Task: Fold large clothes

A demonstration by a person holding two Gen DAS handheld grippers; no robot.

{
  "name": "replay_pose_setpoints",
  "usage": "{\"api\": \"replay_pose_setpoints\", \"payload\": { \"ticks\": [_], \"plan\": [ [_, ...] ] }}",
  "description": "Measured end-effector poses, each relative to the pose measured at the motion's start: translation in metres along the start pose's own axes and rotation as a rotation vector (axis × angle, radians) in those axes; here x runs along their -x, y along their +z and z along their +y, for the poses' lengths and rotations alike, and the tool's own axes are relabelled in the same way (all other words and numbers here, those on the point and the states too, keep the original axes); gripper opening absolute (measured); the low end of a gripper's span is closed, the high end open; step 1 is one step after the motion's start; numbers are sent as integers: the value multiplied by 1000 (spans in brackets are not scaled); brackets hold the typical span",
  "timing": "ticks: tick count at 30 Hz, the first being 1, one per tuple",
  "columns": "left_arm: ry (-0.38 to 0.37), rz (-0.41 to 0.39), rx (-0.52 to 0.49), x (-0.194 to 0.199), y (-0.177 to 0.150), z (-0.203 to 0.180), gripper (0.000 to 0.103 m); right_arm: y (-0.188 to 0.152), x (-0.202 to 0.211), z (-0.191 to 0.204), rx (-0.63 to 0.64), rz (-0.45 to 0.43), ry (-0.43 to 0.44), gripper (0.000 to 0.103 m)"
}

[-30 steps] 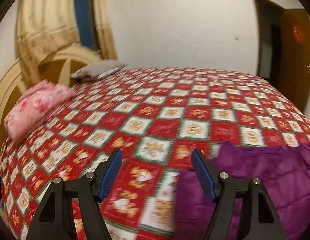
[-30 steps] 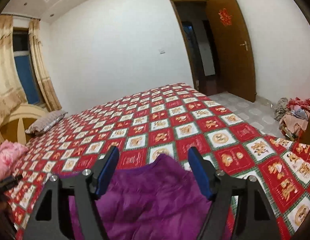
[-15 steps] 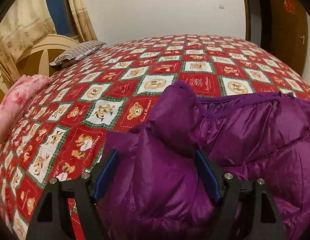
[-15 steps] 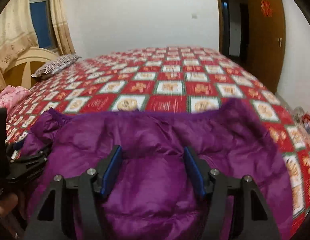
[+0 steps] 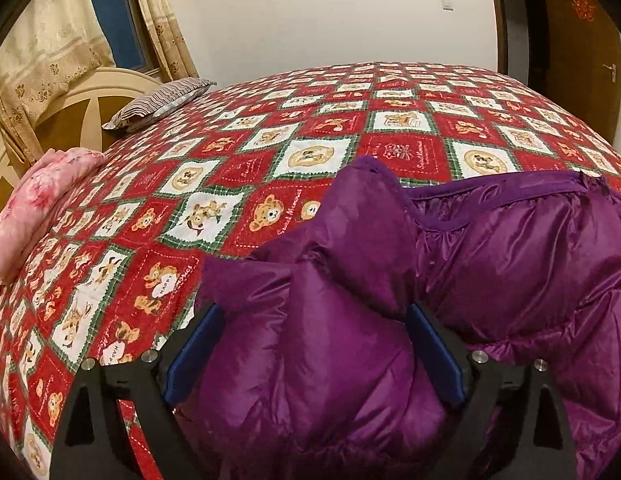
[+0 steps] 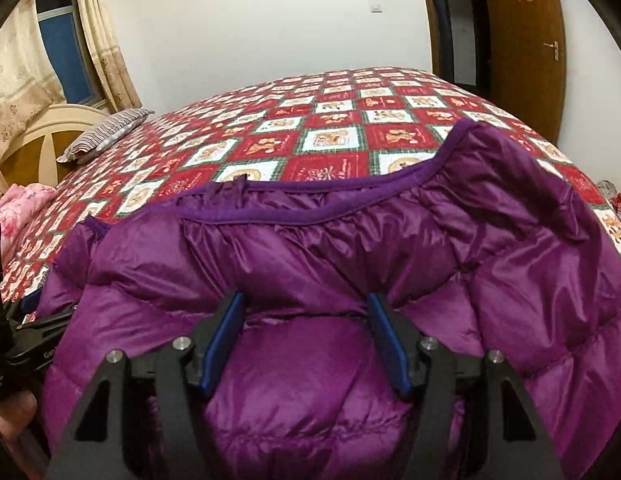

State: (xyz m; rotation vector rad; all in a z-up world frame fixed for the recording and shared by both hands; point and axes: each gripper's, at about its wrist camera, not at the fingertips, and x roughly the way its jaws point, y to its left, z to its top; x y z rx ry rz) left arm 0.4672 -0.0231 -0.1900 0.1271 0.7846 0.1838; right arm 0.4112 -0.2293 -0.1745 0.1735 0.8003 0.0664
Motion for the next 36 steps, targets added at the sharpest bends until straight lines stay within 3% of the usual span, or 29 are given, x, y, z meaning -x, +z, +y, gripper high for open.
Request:
{"api": "replay_pose_setpoints", "payload": {
  "ticks": [12, 36],
  "plan": [
    [7, 9, -5, -3, 0, -1, 95, 1, -13, 7, 40, 55, -64, 67],
    [11, 12, -7, -5, 0, -2, 95, 0, -20, 15, 80, 75, -123, 68]
  ]
}}
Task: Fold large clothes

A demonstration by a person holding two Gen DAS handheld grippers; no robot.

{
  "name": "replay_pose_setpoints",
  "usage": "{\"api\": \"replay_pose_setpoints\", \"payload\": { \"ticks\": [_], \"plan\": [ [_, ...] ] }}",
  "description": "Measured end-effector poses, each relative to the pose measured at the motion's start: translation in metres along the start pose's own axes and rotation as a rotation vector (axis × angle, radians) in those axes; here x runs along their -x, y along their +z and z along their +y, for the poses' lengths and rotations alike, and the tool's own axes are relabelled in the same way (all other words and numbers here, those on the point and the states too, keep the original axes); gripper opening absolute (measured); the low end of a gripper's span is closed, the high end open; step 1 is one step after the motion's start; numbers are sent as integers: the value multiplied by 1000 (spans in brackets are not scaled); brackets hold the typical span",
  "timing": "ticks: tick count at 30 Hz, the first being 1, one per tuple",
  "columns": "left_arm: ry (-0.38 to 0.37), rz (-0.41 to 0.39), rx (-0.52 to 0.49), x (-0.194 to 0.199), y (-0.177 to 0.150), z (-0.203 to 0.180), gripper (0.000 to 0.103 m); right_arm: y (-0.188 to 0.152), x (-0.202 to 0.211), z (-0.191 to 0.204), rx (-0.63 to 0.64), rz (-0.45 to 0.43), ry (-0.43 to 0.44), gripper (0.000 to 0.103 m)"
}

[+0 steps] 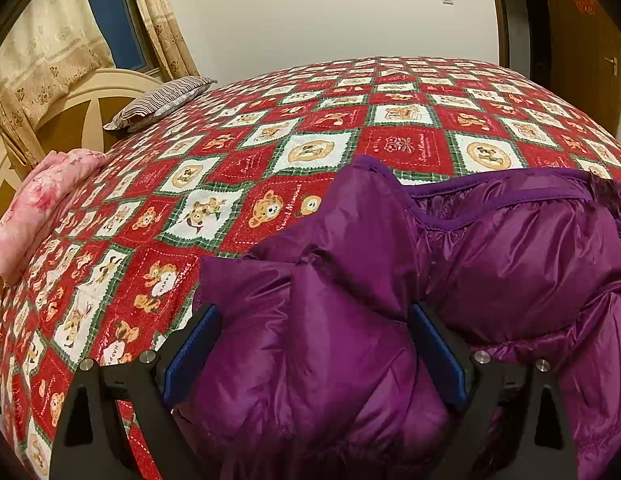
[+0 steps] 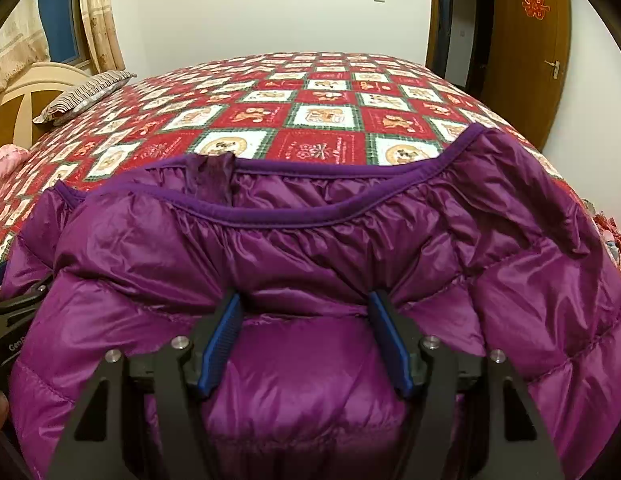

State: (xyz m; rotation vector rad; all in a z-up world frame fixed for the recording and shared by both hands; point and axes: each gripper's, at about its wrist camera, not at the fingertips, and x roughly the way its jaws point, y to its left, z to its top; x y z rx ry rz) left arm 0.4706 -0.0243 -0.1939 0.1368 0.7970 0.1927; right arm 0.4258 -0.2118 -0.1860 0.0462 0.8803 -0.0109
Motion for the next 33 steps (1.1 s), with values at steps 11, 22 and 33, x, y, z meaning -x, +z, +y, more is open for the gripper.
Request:
{"api": "replay_pose_setpoints", "payload": {
  "ticks": [11, 22, 33],
  "plan": [
    [-93, -82, 60, 52, 14, 9, 95, 9, 23, 1, -47, -10, -6, 67],
    [-61, -35, -59, 26, 5, -32, 98, 0, 12, 29, -8, -7, 15, 68],
    [-23, -7, -79, 15, 3, -40, 102, -2, 3, 36, 29, 9, -25, 70]
  ]
}}
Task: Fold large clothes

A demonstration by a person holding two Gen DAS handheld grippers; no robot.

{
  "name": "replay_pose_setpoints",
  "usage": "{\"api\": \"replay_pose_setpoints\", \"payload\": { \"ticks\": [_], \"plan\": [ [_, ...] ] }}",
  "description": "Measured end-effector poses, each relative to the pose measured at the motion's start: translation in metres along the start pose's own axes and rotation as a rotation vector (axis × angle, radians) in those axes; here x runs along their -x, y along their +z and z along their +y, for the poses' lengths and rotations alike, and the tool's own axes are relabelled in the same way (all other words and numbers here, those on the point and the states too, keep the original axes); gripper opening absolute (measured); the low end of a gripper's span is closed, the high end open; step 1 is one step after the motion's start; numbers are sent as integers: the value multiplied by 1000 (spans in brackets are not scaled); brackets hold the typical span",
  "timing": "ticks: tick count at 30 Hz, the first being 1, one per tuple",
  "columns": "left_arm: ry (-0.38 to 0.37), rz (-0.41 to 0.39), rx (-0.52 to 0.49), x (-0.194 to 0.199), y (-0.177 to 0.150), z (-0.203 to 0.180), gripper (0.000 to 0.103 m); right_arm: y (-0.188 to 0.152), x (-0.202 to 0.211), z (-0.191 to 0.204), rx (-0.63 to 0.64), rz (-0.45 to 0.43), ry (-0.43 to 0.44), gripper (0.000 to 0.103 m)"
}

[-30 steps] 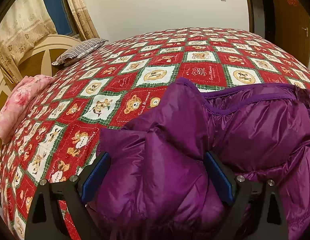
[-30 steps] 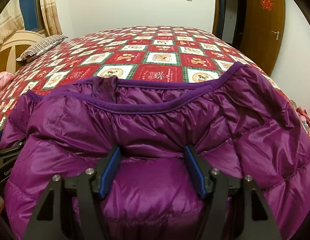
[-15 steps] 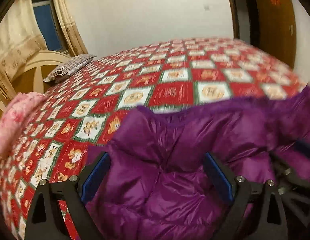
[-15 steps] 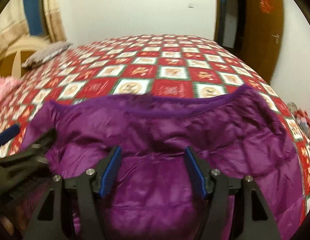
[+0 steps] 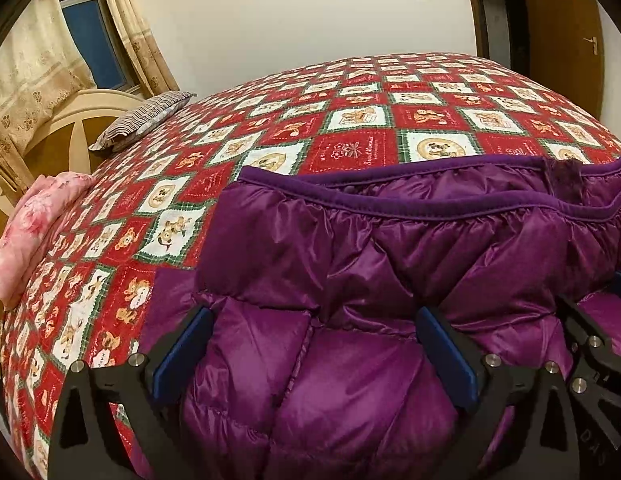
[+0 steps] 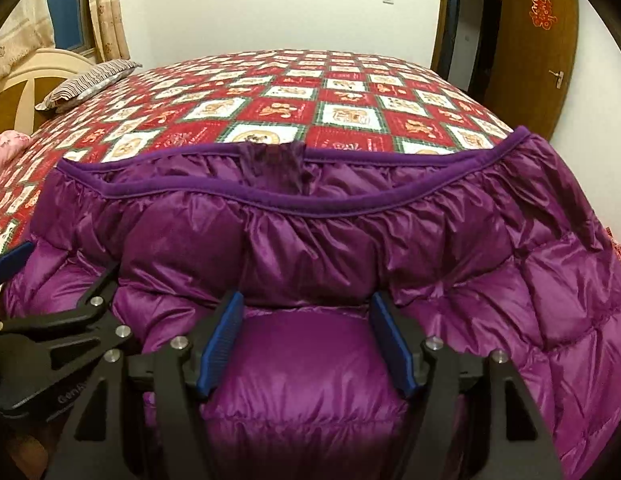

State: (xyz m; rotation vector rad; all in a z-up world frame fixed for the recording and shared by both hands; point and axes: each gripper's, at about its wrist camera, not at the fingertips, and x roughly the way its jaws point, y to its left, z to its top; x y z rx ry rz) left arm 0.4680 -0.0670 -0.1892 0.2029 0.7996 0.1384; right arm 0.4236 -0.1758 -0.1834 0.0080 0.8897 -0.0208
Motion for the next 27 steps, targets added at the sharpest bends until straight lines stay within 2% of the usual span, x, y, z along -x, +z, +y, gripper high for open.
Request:
{"api": "replay_pose_setpoints", "payload": {
  "ticks": [3, 5, 7, 8, 9, 12, 13, 14, 16, 21, 25, 27],
  "plan": [
    [-32, 26, -10, 8, 1, 7, 102, 1, 2, 1, 8, 13, -3, 70],
    [-31, -36, 33, 39, -7, 30, 102, 1, 13, 1, 27, 32, 8, 70],
    [-37, -91, 70, 66, -22, 51, 102, -9, 40, 0, 28, -8, -4, 70],
    [-30, -93, 86, 75, -33, 62, 102, -16, 52, 2, 38, -27, -8, 72],
    [-19, -82, 97, 76, -40, 67, 102, -25, 60, 2, 47, -39, -9, 74],
    [18, 16, 145, 61, -71, 81, 102, -54, 63, 8, 79, -55, -41, 76],
    [-8, 51, 181, 53, -82, 84, 102, -61, 61, 12, 93, -74, -59, 76],
    [-31, 53, 214, 53, -87, 88, 102, -62, 59, 13, 96, -75, -66, 76],
    [-27, 42, 238, 57, -89, 92, 102, -59, 53, 14, 100, -57, -72, 77],
    [-15, 75, 302, 61, -96, 102, 102, -54, 48, 11, 91, -36, -60, 78],
    [-50, 97, 336, 64, -108, 109, 102, -57, 73, 8, 68, -46, -35, 78],
    [-108, 113, 364, 59, -110, 110, 102, -70, 94, 5, 70, -79, -37, 78]
  ]
}}
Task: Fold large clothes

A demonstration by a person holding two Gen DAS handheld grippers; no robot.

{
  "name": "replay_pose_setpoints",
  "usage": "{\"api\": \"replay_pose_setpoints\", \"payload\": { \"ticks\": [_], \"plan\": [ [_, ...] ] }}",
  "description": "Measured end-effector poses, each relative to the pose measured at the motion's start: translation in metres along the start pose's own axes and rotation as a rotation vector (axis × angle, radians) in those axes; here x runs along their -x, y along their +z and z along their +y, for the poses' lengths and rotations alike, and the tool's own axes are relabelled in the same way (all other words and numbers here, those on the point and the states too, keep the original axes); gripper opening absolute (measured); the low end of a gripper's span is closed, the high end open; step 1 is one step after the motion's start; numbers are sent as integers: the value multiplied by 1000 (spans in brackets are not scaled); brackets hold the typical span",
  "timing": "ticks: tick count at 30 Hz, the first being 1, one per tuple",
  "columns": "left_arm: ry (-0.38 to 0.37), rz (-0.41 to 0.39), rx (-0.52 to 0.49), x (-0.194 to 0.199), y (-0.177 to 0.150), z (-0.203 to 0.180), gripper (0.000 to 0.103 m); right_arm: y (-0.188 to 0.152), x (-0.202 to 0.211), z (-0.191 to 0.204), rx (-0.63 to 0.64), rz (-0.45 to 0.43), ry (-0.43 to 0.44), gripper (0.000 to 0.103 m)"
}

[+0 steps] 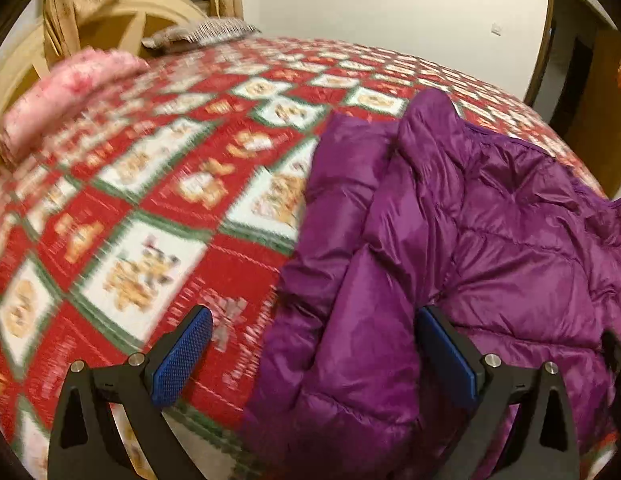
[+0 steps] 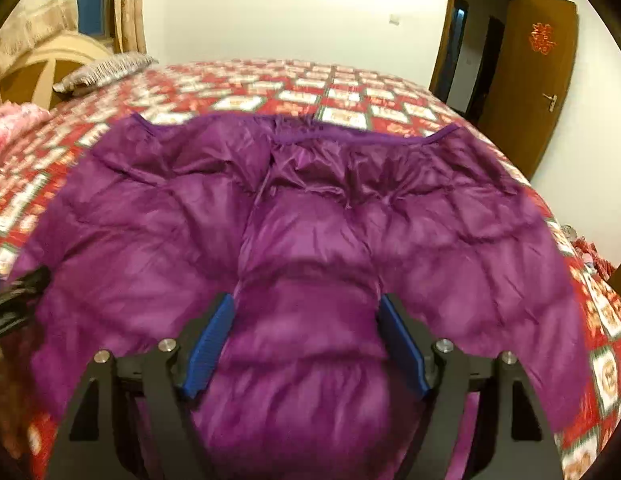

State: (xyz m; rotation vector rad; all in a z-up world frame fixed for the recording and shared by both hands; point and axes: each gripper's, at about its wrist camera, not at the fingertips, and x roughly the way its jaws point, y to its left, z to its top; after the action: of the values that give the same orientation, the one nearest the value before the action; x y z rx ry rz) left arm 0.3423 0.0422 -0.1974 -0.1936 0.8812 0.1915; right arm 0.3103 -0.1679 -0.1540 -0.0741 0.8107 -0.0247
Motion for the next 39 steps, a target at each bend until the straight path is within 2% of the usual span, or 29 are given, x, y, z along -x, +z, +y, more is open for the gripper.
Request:
{"api": "replay_pose_setpoints", "payload": {
  "ticks": [3, 5, 6, 8, 9, 10, 13, 16, 23, 32, 35, 39],
  "plan": [
    [-45, -3, -13, -1, 0, -6, 101, -17, 0, -1, 1, 15, -16, 78],
    [-80, -12, -43, 0, 0, -12, 86, -23, -9, 0, 7, 17, -23, 82],
    [-100, -16, -50, 2, -1, -13, 73, -23, -12, 0, 5, 26, -25, 83],
    [-147, -22, -67, 5, -3, -17, 55, -19, -16, 2, 11, 39, -33, 84],
    [-184, -22, -68, 6, -3, -18, 39, -18, -17, 4, 15, 43, -37, 85],
    [-203, -21, -67, 7, -4, -18, 30, -17, -19, 4, 13, 48, -38, 85],
    [-254, -22, -45, 11, -5, -15, 17, -16, -22, 2, 4, 50, -34, 86],
    [-294, -17, -11, 15, -5, -8, 14, -19, -21, 1, 3, 49, -37, 86],
    [-344, -37, -6, 28, -4, 2, 8, -24, -16, 1, -11, 42, -42, 87],
    [-348, -85, 25, 58, -6, 35, 7, -32, -5, 22, 9, 40, -46, 86],
    [-316, -117, 34, 77, -1, 53, 7, -32, 1, 36, 30, 32, 4, 86],
    [-243, -205, 2, 117, 18, 76, 7, -29, 27, 37, 1, -11, 154, 83]
  ]
}}
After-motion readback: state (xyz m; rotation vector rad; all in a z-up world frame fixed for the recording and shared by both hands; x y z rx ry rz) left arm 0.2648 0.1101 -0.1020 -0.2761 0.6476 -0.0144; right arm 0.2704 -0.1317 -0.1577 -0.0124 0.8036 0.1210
